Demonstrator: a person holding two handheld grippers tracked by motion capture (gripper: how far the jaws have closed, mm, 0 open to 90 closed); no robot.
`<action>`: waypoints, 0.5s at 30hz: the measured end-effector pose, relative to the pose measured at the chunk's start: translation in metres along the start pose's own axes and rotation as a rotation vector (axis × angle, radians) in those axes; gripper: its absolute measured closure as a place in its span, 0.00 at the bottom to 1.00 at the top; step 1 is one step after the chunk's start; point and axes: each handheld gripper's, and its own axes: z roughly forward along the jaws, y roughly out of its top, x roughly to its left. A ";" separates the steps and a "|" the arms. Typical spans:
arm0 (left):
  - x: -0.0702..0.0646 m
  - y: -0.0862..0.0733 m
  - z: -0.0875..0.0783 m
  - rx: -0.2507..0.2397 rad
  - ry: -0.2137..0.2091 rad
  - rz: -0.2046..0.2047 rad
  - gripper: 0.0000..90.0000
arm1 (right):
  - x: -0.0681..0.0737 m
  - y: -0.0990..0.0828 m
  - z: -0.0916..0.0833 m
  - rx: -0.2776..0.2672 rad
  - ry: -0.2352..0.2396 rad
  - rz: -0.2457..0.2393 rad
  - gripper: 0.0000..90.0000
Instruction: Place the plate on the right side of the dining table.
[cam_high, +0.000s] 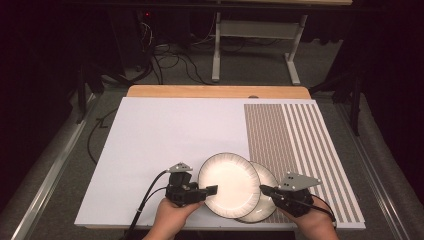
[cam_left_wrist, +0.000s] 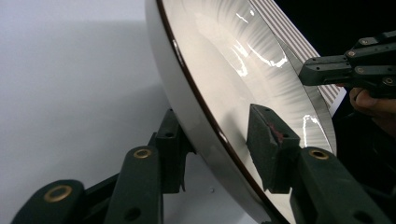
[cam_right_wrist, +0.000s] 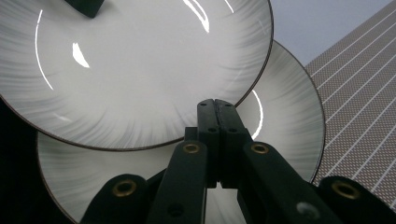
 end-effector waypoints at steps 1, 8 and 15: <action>0.000 0.000 0.000 -0.001 -0.003 0.001 0.68 | 0.000 0.000 -0.001 -0.005 -0.004 0.007 1.00; -0.001 0.000 -0.002 -0.017 -0.012 -0.004 0.71 | -0.009 0.000 -0.012 -0.070 -0.051 0.049 0.97; 0.002 -0.001 -0.003 -0.029 -0.032 -0.026 0.73 | -0.016 -0.003 -0.018 -0.091 -0.081 0.083 0.91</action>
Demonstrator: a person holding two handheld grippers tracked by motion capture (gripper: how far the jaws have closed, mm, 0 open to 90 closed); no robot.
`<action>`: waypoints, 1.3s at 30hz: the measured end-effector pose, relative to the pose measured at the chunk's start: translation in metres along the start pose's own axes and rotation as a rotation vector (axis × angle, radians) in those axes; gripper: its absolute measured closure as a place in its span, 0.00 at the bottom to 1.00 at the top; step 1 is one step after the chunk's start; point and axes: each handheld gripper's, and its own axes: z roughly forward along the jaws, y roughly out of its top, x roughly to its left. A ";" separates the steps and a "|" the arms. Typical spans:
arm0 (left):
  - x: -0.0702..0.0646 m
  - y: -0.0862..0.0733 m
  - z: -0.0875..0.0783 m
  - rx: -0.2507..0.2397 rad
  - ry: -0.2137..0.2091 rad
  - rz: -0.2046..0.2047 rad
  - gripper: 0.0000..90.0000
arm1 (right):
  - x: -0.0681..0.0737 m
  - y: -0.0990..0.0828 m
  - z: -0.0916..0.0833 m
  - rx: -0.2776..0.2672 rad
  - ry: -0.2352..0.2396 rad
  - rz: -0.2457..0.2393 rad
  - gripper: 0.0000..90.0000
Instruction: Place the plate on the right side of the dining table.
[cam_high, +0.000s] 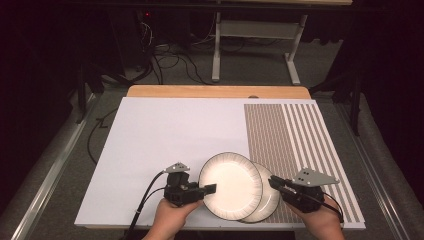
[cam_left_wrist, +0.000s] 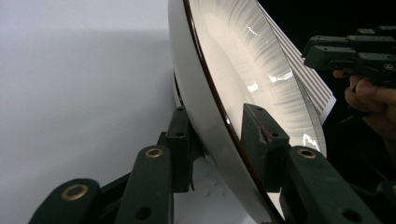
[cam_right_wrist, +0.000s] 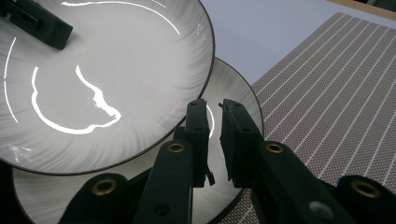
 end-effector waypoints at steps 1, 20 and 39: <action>0.000 0.000 0.000 -0.003 -0.003 0.000 0.74 | -0.001 0.000 0.000 -0.003 -0.005 0.002 0.90; -0.001 0.006 -0.017 -0.129 -0.006 0.024 0.85 | -0.012 -0.002 -0.013 -0.080 -0.077 0.057 0.56; 0.002 0.012 -0.042 -0.292 0.091 0.183 0.88 | -0.019 -0.002 -0.023 -0.165 -0.118 0.094 0.24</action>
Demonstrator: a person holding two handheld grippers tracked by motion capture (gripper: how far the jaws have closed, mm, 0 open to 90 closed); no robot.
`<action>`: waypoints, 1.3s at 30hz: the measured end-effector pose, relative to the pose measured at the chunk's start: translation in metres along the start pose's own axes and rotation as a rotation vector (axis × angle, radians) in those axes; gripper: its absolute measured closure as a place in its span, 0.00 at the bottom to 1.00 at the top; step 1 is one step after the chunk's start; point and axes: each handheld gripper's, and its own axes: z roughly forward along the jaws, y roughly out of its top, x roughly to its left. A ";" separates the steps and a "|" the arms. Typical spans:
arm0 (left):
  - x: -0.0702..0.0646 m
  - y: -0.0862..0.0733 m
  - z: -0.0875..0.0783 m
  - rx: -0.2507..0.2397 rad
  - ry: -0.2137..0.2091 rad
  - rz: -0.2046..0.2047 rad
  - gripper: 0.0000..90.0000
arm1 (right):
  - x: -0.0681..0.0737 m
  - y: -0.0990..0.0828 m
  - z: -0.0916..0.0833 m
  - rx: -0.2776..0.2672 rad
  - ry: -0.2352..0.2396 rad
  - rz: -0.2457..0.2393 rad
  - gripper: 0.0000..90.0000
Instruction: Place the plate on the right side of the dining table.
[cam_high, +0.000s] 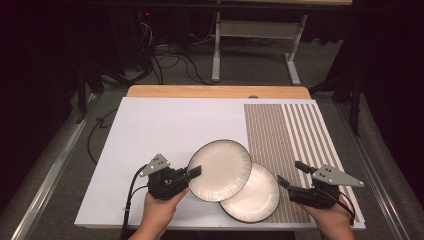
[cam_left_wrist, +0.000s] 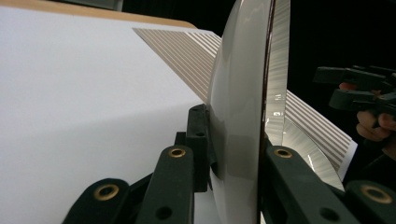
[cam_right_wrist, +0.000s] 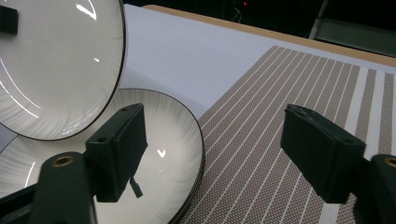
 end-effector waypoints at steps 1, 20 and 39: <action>0.000 0.000 -0.001 -0.006 0.006 0.013 0.88 | 0.000 0.000 -0.001 -0.003 -0.001 0.004 0.22; -0.008 0.003 -0.011 -0.047 0.055 0.228 0.87 | -0.012 0.002 -0.019 -0.110 -0.054 0.054 0.01; -0.013 0.007 -0.016 -0.013 0.060 0.305 0.87 | 0.011 0.021 -0.001 -0.111 0.049 -0.003 0.03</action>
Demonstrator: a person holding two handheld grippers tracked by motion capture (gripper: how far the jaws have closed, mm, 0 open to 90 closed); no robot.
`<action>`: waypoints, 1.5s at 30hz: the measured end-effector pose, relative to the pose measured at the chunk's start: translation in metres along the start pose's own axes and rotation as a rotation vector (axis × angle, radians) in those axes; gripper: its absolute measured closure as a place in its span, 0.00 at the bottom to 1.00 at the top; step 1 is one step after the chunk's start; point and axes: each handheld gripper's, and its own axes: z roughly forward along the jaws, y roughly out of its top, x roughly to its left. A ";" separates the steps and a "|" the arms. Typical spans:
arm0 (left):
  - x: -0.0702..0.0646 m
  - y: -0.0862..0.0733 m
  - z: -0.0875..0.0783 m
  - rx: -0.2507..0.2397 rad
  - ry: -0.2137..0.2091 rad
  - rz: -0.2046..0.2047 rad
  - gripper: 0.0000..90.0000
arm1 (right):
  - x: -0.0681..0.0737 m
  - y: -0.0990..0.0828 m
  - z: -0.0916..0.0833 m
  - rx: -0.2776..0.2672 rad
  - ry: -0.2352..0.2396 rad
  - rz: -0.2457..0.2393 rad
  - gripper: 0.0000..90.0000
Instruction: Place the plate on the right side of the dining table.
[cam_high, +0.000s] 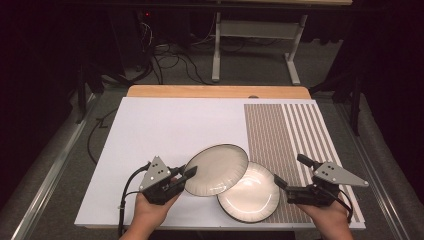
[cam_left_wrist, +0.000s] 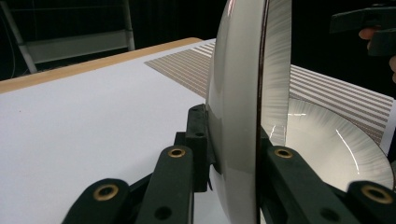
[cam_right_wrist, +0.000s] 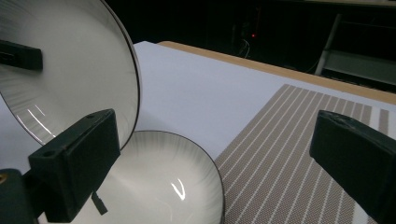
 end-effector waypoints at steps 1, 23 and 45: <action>0.000 0.000 0.000 0.000 0.000 0.000 0.87 | 0.000 0.000 0.000 0.000 0.000 0.000 0.03; 0.005 -0.001 -0.002 0.013 -0.022 0.005 0.88 | 0.045 0.015 0.065 0.086 0.133 -0.024 0.17; 0.009 -0.004 -0.003 0.012 -0.034 -0.007 0.88 | 0.049 0.007 0.090 0.129 0.161 0.067 0.78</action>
